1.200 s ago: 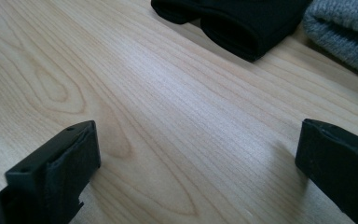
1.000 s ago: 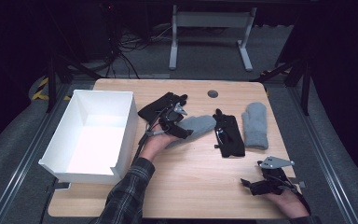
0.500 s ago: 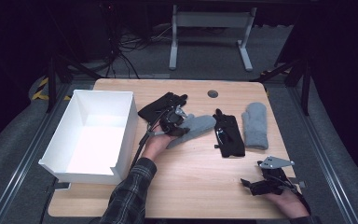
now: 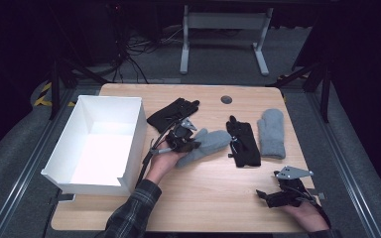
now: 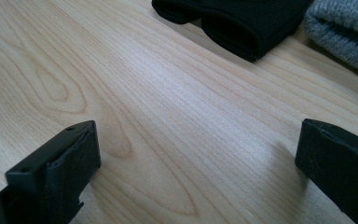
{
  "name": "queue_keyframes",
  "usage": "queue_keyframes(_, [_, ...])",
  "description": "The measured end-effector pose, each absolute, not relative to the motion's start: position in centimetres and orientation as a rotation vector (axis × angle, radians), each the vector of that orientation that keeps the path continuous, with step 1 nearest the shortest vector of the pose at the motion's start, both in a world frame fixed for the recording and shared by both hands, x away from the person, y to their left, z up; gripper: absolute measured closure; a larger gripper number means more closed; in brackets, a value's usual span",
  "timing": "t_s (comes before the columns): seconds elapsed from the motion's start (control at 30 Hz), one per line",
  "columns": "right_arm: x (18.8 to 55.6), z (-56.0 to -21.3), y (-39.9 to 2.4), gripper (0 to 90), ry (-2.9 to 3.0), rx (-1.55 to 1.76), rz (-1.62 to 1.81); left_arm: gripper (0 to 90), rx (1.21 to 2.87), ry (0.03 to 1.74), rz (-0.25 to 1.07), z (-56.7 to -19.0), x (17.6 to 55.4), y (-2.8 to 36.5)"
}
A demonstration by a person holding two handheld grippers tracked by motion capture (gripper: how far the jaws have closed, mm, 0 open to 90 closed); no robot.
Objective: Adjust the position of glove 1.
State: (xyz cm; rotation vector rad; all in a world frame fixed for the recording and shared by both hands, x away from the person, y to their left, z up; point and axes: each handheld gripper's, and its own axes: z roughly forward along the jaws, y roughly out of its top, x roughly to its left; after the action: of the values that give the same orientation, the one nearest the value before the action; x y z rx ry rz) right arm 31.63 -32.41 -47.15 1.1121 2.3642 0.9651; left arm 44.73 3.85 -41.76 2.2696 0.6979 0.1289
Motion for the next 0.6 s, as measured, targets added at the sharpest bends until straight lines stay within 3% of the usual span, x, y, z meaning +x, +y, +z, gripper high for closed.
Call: queue_keyframes(0.6, [31.6, -47.2, -32.4, 0.2, 2.365, 1.111, 0.965, 79.4, 2.288, 0.681, 0.077, -43.7, 37.7, 3.4])
